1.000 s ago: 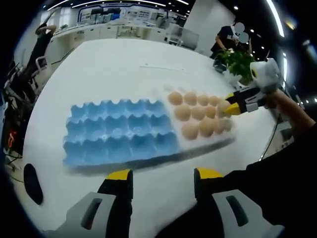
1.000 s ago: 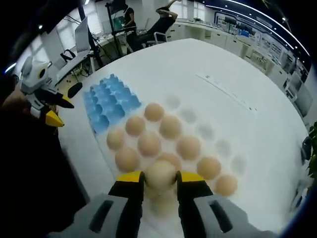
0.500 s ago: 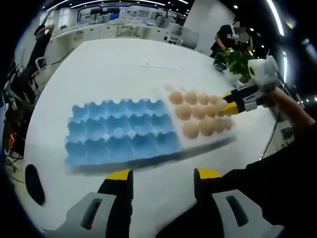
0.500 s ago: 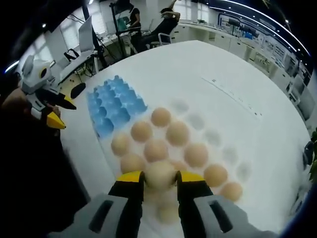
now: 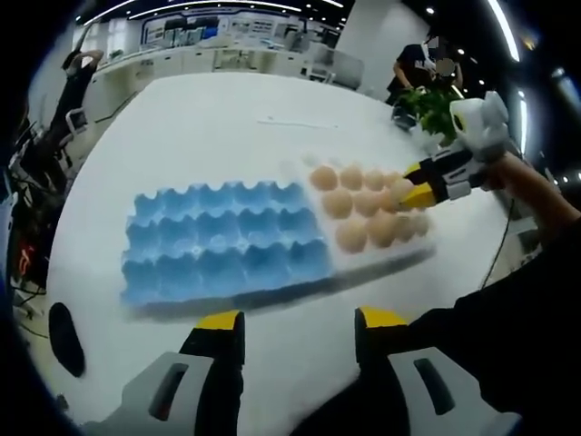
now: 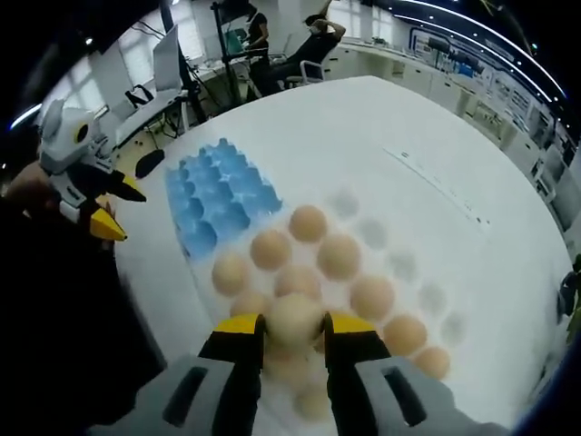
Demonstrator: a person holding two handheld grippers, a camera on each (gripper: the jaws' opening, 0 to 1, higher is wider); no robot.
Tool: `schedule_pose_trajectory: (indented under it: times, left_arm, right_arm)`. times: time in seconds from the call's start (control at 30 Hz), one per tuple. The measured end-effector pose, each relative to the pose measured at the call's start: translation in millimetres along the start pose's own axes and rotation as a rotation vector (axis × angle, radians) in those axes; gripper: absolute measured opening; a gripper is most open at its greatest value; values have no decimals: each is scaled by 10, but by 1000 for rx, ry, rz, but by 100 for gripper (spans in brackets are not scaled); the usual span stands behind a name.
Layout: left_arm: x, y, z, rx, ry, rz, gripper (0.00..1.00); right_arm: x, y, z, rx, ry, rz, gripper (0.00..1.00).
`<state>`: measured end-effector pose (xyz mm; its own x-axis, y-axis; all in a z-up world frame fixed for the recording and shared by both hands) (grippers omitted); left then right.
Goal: Place the egg into an empty slot of the egg tray after lifting it from the table, then release the egg inside the slot.
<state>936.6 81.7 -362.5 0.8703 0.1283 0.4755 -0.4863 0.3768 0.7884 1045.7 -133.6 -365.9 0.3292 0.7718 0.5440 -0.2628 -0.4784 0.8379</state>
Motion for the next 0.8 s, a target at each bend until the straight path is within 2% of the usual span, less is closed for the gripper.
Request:
schedule_pose_trajectory:
  times: [0.8]
  left_arm:
    - [-50,-1,6,2,-2,-19,49]
  right_arm:
    - [266,-114,-164,35,66,32,27]
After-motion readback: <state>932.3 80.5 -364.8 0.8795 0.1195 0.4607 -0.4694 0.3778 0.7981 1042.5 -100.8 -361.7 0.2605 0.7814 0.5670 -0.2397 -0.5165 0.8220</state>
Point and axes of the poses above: the point that each gripper's makers call its tool centre point, and the gripper's own axes: y roughly backward along the fingers, z roughly to its right, x roughly out of its top, the point moved 3 cm from there along y, roughly backward along the fingers, and after that the axes turned 13 degrees about y, right-handed, at the moved point
